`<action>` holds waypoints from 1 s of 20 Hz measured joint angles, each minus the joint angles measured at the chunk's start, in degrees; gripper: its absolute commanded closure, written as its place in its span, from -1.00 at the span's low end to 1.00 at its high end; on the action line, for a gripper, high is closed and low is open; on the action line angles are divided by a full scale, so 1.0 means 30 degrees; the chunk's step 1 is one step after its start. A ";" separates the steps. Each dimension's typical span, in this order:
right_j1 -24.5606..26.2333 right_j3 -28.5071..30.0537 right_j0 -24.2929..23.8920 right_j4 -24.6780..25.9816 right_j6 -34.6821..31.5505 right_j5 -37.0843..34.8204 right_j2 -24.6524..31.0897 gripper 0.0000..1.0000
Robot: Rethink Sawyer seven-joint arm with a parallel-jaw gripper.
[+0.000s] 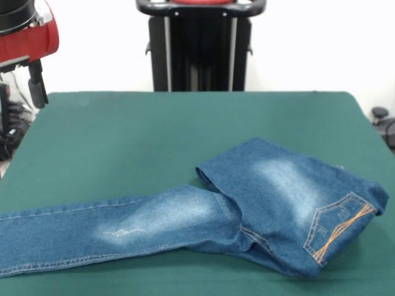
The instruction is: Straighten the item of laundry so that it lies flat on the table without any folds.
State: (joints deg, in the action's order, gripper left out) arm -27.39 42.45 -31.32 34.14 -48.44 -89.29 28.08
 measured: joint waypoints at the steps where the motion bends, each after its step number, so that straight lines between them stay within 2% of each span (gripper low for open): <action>1: -0.0094 0.0127 -0.0014 -0.0091 0.0000 0.0075 -0.0003 -1.00; 12: -0.2183 0.3334 0.0039 -0.1447 -0.0004 0.3253 -0.0676 -1.00; 20: -0.2792 0.4874 0.0328 -0.2112 -0.0008 0.5832 -0.1685 -1.00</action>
State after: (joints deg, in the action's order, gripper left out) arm -35.76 57.07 -30.34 27.81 -48.46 -71.79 23.03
